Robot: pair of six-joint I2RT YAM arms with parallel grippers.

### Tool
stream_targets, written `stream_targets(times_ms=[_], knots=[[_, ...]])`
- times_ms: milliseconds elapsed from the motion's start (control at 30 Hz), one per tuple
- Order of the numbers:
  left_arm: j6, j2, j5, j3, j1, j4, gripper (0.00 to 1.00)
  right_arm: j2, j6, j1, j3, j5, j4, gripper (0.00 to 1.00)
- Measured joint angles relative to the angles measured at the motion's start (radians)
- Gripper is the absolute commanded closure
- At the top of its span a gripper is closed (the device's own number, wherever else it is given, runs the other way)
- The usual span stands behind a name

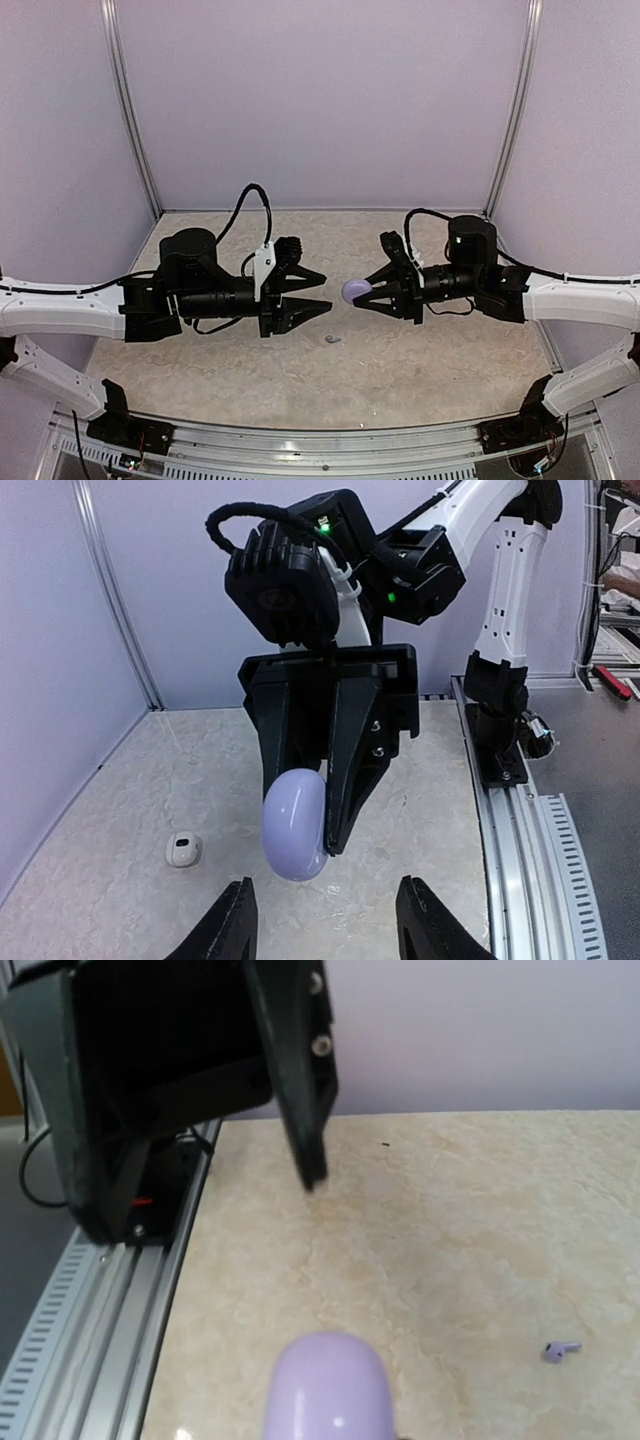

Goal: Insert the wireless bluetooth earbuds into the charging case
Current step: Pass from the right arm to the left

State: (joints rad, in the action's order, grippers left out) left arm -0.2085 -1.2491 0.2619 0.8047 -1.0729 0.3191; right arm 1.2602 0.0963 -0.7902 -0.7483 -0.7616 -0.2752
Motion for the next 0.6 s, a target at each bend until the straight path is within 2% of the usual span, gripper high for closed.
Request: stream_targets(times_ms=[267,500,600], knots=[[0.034,-0.073,0.067,0.052,-0.002,-0.016,0.58,-0.01,0.072,-0.044,-0.014,0.024,0.061,0.86],[0.044,-0.121,0.074,0.073,-0.012,-0.016,0.59,-0.013,0.098,-0.061,-0.021,0.037,0.093,0.86],[0.044,-0.133,0.074,0.078,-0.014,-0.017,0.62,-0.013,0.102,-0.068,-0.025,0.039,0.099,0.86]])
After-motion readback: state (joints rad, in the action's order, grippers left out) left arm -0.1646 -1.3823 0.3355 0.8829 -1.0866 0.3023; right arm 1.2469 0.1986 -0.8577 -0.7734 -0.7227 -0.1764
